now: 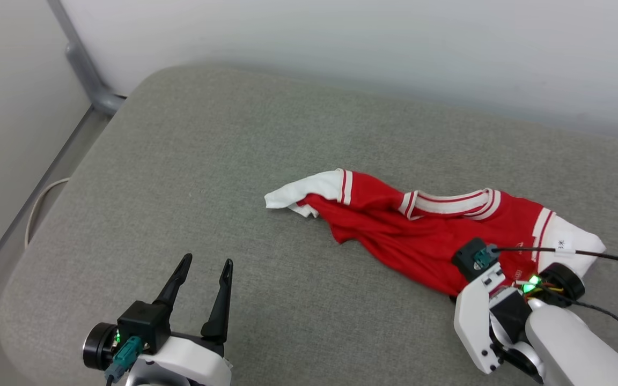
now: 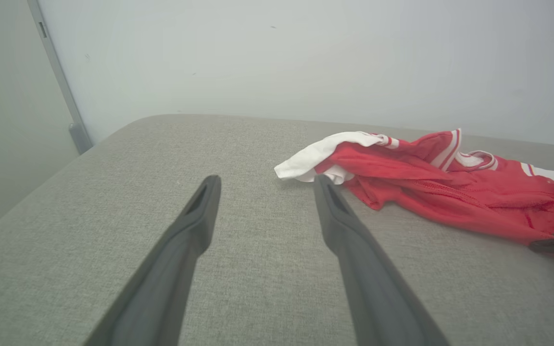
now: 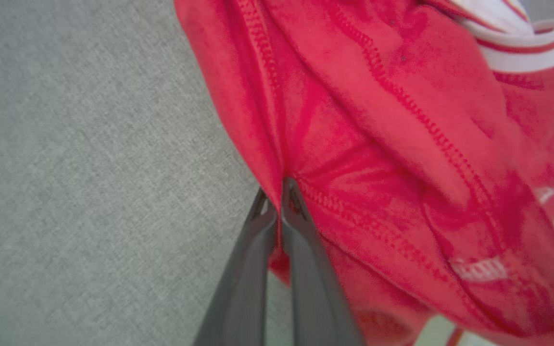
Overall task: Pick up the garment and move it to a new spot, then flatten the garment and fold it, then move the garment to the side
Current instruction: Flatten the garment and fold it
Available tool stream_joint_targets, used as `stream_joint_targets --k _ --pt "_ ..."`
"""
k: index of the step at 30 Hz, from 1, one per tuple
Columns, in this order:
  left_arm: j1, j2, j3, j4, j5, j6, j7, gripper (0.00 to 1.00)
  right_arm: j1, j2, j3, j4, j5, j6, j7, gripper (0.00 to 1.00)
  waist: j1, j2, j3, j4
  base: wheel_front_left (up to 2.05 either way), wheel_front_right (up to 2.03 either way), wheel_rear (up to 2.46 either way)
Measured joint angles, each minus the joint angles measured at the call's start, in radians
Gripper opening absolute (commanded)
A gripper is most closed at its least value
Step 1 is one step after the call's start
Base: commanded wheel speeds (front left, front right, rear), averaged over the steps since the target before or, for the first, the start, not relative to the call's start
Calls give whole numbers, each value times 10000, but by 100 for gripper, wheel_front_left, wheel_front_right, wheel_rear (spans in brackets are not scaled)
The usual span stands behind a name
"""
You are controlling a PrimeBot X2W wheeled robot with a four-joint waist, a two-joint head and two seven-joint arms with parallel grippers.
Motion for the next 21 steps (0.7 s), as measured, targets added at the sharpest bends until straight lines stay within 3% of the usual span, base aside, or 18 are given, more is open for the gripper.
stream_joint_targets --k 13,19,20,21 --pt "590 15 222 88 151 -86 0 100 1811 -1501 631 -2727 1438 0 1271 0 0 0 -950 -850 0 0 0" --pt "760 10 242 130 153 -102 0 100 3078 -1856 468 -3595 1578 0 1829 0 0 0 -1148 -1151 0 0 0" --pt "785 6 238 146 151 -104 0 100 3203 -1845 293 -3653 1457 0 1661 33 -1 0 -1153 -1196 0 0 0" --pt "787 6 226 171 151 -115 0 100 3275 -1816 115 -3682 1317 0 1521 100 0 0 -1152 -1235 0 0 0"
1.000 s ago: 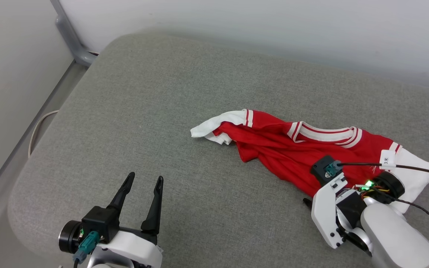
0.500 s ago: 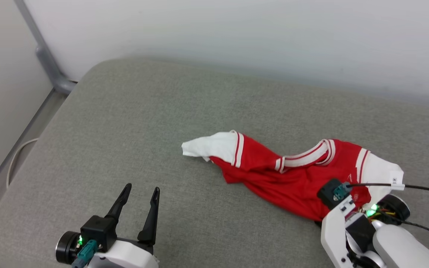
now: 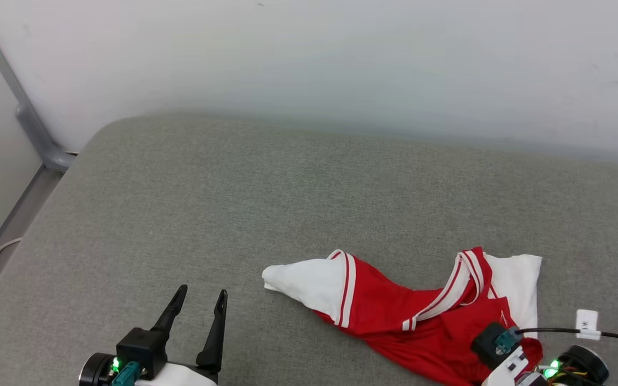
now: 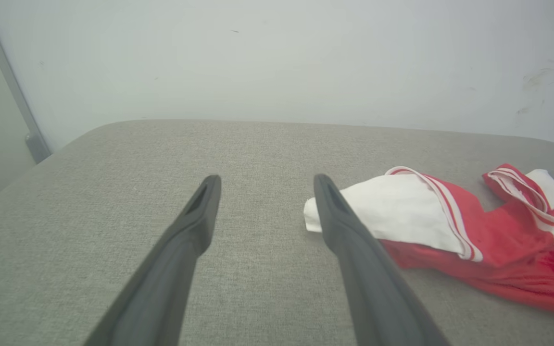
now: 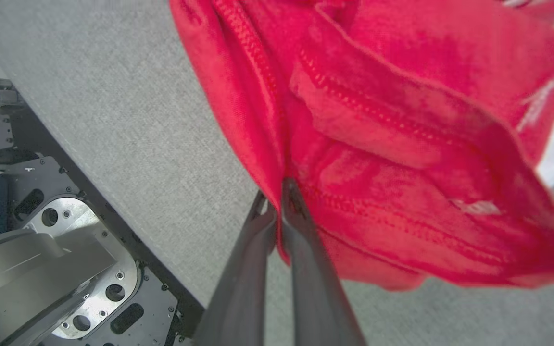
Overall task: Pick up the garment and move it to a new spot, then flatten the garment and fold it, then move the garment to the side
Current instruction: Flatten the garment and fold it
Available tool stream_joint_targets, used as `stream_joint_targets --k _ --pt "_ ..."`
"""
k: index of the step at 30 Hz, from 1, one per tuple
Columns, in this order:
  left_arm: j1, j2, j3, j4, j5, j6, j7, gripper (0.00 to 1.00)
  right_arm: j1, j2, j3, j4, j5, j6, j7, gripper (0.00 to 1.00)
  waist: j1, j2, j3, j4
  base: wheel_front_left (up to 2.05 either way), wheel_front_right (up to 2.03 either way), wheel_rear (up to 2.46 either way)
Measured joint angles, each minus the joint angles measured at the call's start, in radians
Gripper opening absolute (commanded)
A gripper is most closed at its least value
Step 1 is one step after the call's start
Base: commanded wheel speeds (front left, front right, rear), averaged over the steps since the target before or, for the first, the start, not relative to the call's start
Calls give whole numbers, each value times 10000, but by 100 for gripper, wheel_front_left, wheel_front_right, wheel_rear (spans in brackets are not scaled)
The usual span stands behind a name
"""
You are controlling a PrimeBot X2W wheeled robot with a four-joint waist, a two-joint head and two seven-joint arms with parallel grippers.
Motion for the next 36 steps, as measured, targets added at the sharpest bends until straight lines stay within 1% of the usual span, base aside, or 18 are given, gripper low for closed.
stream_joint_targets --k 3,8,12,14,16,19,23,26,29,33,36 --pt "-1 0 -33 44 -4 -4 0 100 191 288 -608 -104 -217 0 -598 100 0 0 6 -128 0 0 0" --pt "-18 13 35 21 -40 -15 0 100 193 709 -1726 -612 -410 0 -1894 100 0 0 91 -393 0 0 0" --pt "-152 0 73 -19 -100 -17 0 100 193 1156 -3083 -976 -554 2 -3141 100 0 0 201 -597 0 0 0" --pt "-183 -15 84 -23 -173 -19 0 100 233 1622 -4098 -1011 -673 0 -3868 100 0 0 255 -681 0 0 0" --pt "-228 -42 65 25 -295 -29 0 100 458 1942 -4846 -1072 -1262 2 -4729 100 0 0 316 -729 0 0 0" --pt "-375 -73 40 104 -489 -29 0 100 842 2746 -5785 -1124 -1785 0 -5831 100 0 0 441 -807 0 0 0" --pt "-500 -59 -173 332 -848 -31 0 100 1159 3528 -6276 -1154 -2433 0 -6729 100 1 0 646 -950 0 0 0" --pt "-662 31 -487 585 -1329 -31 40 100 1193 3927 -6592 -1131 -2817 0 -7062 100 0 0 815 -1068 0 0 0" --pt "-1079 219 -723 679 -1768 -31 516 100 1174 4111 -6723 -1174 -3009 0 -7202 100 0 0 1009 -1170 0 0 0" --pt "-1797 433 -928 890 -2127 -23 2167 100 1052 4136 -6775 -1283 -3269 0 -7217 100 0 0 1347 -1280 0 0 0" --pt "-2346 629 -976 957 -2184 159 3323 100 967 4165 -6784 -1338 -3329 0 -7210 100 1 0 1635 -1375 0 0 0"
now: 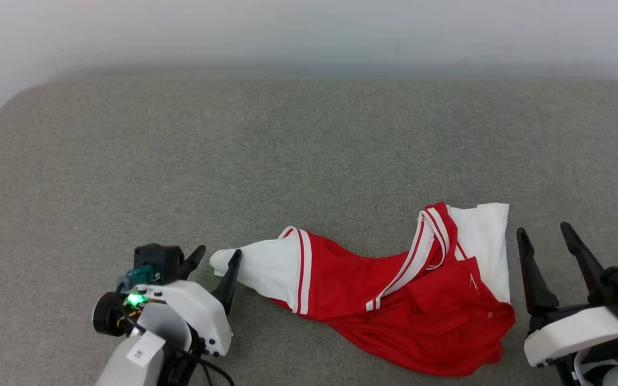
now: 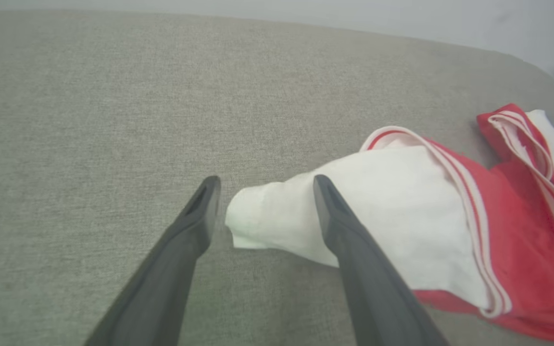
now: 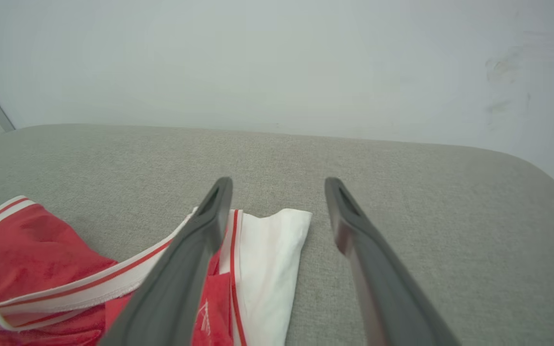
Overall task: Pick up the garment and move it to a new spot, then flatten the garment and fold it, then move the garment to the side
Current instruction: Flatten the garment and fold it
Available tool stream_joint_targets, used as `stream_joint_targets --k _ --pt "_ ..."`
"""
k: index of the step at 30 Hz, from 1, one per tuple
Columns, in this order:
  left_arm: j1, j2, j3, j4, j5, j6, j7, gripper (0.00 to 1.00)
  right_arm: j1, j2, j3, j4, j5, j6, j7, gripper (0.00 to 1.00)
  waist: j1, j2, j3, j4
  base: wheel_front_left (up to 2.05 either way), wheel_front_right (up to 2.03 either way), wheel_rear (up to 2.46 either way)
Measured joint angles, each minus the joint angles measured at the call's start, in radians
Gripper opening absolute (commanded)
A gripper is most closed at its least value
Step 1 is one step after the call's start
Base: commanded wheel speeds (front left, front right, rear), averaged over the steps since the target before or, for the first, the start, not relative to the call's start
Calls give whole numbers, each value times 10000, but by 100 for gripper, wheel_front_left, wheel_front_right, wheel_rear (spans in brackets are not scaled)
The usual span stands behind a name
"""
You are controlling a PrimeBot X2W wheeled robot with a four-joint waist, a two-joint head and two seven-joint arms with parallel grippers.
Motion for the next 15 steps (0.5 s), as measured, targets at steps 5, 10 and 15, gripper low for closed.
stream_joint_targets --k 5,10,15 --pt "-539 299 -288 257 456 493 1480 100 -23 50 -12 -12 -69 0 -17 100 0 0 483 -139 0 0 0" --pt "-686 485 -589 566 771 690 2374 100 -172 109 44 10 -113 0 -84 100 1 0 855 -253 0 0 0" --pt "-722 502 -805 502 604 451 2479 100 -221 125 -19 146 -174 0 -98 100 0 0 1030 -234 0 0 0"
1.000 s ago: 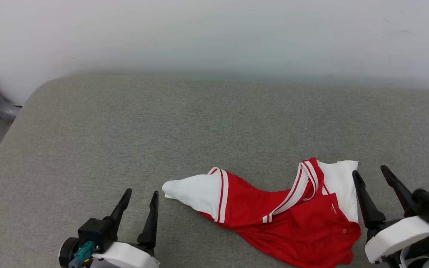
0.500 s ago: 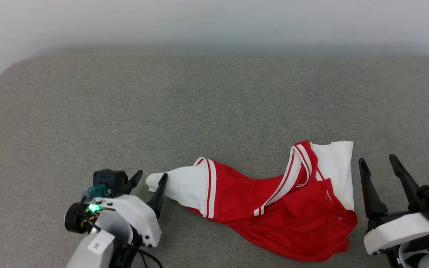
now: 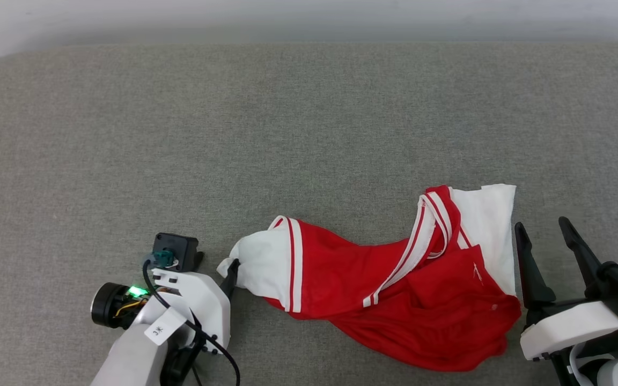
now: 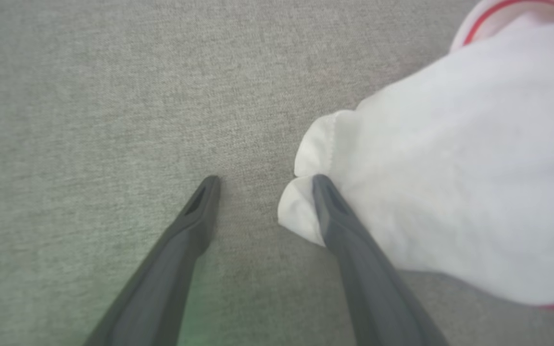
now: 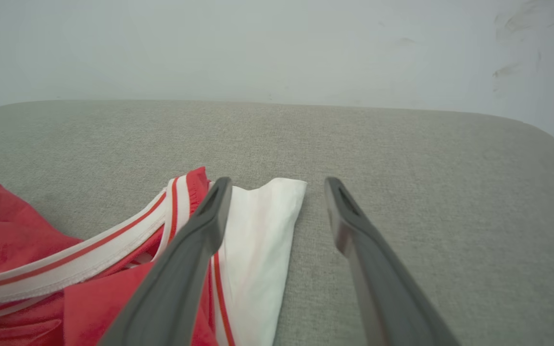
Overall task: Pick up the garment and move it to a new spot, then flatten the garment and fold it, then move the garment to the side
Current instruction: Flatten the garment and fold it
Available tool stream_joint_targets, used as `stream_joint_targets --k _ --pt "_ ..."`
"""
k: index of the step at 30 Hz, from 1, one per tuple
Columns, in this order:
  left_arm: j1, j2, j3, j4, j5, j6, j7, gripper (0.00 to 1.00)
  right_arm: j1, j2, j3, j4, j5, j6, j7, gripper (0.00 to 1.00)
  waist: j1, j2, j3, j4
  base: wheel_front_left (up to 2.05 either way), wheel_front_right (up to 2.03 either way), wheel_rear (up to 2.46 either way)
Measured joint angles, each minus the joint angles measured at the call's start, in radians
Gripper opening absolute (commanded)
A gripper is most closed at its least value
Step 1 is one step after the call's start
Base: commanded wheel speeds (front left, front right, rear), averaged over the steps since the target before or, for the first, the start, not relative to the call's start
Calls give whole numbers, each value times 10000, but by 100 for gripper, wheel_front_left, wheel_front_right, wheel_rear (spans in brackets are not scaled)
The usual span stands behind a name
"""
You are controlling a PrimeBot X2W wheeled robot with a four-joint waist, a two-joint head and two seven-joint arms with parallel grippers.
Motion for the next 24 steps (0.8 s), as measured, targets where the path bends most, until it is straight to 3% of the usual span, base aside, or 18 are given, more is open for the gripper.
stream_joint_targets --k 1,2,3,8,15,24 --pt "-1 8 -84 -2 -2 -56 21 100 -14 13 -2 31 -2 0 -6 100 0 0 17 20 0 0 0" --pt "-1 17 -178 4 -2 -109 21 80 -37 33 4 61 -29 0 -13 100 0 0 32 38 0 0 0" --pt "-12 54 -295 17 19 -151 23 0 -59 48 23 90 -79 0 -13 100 0 0 46 57 0 0 0" --pt "-44 -36 -663 50 -107 -364 150 0 -144 65 125 230 -180 0 -29 100 0 0 35 150 0 0 0" --pt "191 -123 -165 -92 -650 -270 -508 0 -129 63 38 468 -240 0 -27 100 0 0 -377 267 0 0 0" --pt "522 253 711 -2431 -1538 -211 -523 0 70 167 -4 805 -295 0 -50 100 0 0 -1164 365 0 0 0"
